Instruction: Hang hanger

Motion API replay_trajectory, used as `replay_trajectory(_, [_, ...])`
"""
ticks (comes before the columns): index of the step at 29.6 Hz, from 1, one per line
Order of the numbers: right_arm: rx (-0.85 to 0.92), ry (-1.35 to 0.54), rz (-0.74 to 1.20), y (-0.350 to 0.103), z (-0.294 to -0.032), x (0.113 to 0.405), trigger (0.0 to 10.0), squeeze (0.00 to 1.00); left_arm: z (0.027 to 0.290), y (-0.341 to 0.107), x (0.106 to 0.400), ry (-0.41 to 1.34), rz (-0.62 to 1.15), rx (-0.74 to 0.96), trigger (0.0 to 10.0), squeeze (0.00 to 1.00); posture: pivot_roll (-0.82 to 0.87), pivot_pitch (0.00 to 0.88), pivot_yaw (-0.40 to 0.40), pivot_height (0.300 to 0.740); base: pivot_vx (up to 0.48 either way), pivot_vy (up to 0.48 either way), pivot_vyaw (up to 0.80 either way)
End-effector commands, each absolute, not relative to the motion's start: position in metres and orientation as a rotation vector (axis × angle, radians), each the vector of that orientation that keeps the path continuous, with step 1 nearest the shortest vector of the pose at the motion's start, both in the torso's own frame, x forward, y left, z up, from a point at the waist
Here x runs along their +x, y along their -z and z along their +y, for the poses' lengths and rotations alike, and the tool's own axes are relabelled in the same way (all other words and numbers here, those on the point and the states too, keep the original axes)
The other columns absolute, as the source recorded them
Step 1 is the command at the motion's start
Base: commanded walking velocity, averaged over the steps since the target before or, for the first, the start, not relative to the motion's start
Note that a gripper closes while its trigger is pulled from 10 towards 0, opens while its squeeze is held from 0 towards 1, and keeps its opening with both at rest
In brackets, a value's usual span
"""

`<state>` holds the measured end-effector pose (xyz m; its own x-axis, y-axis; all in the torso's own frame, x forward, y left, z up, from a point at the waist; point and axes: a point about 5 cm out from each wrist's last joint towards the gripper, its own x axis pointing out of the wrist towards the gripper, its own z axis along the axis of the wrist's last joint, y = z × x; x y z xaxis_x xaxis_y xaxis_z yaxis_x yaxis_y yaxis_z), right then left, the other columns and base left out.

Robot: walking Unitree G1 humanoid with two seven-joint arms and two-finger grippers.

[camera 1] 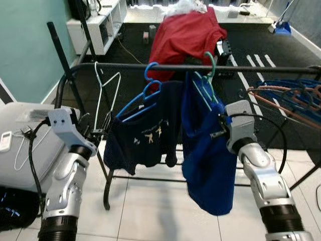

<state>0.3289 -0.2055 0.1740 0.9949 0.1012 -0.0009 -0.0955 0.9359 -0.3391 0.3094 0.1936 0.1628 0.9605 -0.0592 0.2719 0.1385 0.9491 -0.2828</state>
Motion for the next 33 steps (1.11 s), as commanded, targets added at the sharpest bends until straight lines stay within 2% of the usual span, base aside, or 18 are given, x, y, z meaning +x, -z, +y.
replay_trajectory(1, [-0.348, -0.097, -0.030, -0.176, -0.206, 0.329, 10.0, 0.00, 0.194, -0.160, 0.308, 0.105, -0.255, -0.292, 10.0, 0.00, -0.17, 0.091, 0.024, 0.740, 0.341, 0.000, 0.00])
replay_trajectory(20, [-0.366, -0.042, -0.011, -0.174, -0.215, 0.341, 10.0, 0.00, 0.188, -0.160, 0.307, 0.137, -0.256, -0.280, 10.0, 0.00, -0.16, 0.092, 0.018, 0.740, 0.018, 0.000, 0.00])
replay_trajectory(33, [-0.359, -0.037, 0.043, -0.159, -0.209, 0.343, 10.0, 0.00, 0.188, -0.162, 0.304, 0.145, -0.261, -0.272, 10.0, 0.00, -0.15, 0.116, 0.019, 0.740, 0.000, 0.000, 0.00])
